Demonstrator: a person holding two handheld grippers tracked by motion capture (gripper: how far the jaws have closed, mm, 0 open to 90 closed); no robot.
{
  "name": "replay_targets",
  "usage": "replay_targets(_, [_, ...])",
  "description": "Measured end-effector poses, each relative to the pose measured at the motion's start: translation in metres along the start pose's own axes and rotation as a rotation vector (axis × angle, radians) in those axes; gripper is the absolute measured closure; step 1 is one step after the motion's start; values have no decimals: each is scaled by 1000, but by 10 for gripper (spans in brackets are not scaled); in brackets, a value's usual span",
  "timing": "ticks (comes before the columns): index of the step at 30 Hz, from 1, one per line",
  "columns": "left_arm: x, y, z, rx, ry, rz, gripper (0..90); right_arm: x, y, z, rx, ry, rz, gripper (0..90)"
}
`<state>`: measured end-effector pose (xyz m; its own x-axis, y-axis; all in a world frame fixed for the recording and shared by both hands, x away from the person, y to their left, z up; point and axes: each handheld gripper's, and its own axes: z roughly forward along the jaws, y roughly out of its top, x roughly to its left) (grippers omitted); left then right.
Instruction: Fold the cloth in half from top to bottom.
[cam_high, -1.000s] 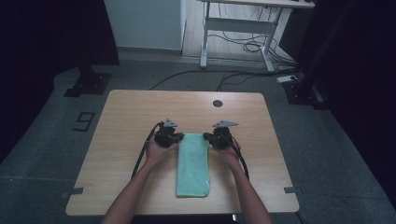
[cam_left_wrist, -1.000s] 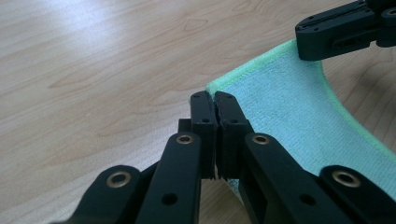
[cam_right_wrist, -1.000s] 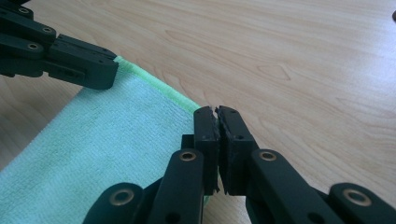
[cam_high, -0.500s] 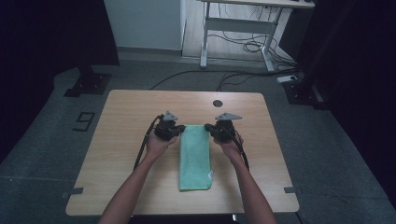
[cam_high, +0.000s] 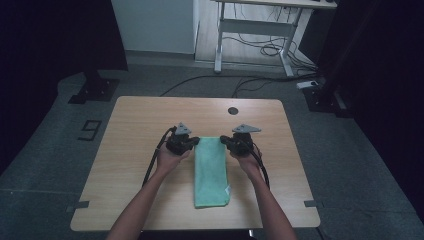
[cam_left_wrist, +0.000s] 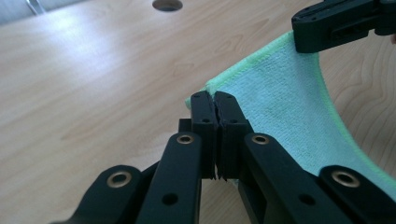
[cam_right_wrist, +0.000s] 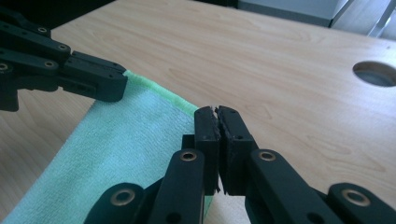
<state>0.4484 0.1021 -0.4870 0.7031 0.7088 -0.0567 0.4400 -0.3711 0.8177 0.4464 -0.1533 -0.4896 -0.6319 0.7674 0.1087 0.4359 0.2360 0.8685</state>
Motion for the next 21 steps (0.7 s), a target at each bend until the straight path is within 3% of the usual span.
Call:
replay_targets(4, [1,9,-5,-18,5,13,880,-1,5,-4,-19,-4,1,869])
replay_targets(9, [0,7,-6,-18,5,25,881,0,4,-7,-31,3,7,869])
replay_targets(13, [-6,10,-18,-46,1,58,881,1,3,-15,-65,23,23,869])
replay_targets(15, [-9,8,-21,-47,4,73,880,5,2,-19,-80,30,21,869])
replay_targets(21, [-10,-6,-14,-29,-7,57,880,11,-6,-20,-63,31,1,869])
